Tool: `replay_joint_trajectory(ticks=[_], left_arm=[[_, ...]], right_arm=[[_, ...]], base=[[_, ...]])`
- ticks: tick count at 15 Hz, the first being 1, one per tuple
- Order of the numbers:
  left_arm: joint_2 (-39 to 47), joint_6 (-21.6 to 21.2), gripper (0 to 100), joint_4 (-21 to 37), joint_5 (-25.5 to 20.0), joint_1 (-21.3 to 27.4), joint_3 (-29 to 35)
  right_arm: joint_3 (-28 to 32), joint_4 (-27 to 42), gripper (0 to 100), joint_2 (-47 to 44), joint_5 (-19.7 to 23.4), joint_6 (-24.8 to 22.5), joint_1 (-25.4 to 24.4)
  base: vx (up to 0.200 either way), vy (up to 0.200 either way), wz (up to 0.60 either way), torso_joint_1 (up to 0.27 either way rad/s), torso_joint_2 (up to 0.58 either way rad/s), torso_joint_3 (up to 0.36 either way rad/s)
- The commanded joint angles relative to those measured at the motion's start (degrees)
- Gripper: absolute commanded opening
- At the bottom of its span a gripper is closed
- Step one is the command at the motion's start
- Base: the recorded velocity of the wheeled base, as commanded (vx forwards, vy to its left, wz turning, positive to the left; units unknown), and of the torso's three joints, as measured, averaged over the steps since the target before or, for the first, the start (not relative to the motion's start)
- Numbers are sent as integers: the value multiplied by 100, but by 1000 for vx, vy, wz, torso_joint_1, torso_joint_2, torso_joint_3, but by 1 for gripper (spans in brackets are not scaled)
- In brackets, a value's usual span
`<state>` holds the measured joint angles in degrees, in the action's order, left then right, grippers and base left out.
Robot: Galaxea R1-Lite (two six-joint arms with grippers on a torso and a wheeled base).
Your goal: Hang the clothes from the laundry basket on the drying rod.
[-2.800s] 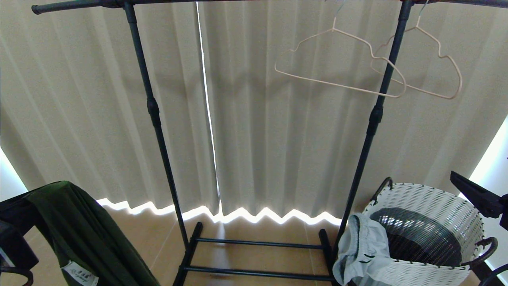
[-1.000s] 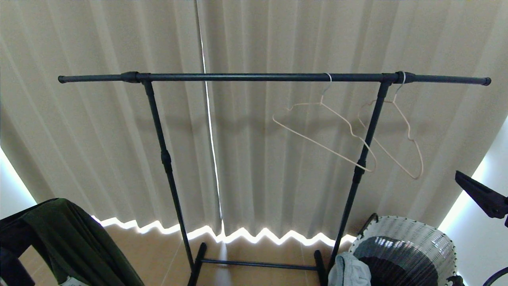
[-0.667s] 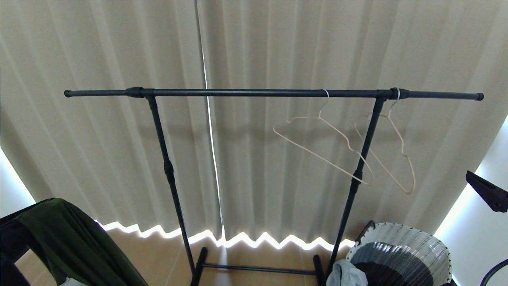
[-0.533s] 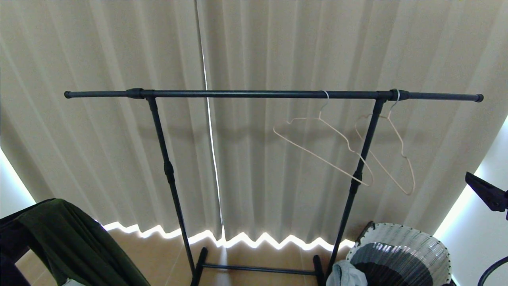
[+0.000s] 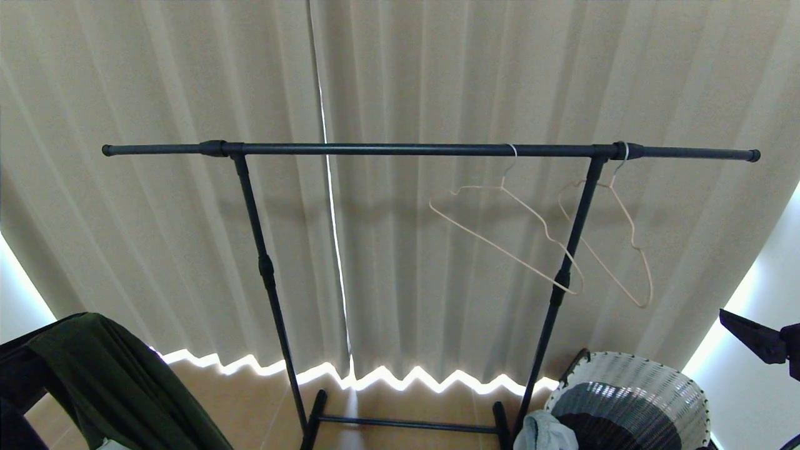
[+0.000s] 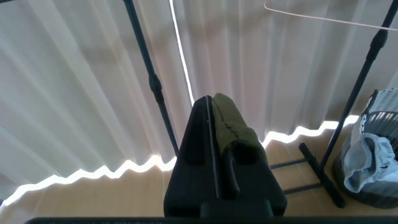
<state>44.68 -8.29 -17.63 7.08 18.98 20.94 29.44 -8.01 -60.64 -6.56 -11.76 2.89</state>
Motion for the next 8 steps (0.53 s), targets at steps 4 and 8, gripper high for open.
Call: replay_joint_trajectory(ticks=[4,8], left_arm=[[67,3,0,5,4,0,33],[102,3,0,14,4,-8,24]], right_arm=[[176,1,100,52,-3,-1,1],[167,-16,100,78,-3,-1,1]], base=[[0,0,0,0,0,0],[100,0,0,0,1,0]])
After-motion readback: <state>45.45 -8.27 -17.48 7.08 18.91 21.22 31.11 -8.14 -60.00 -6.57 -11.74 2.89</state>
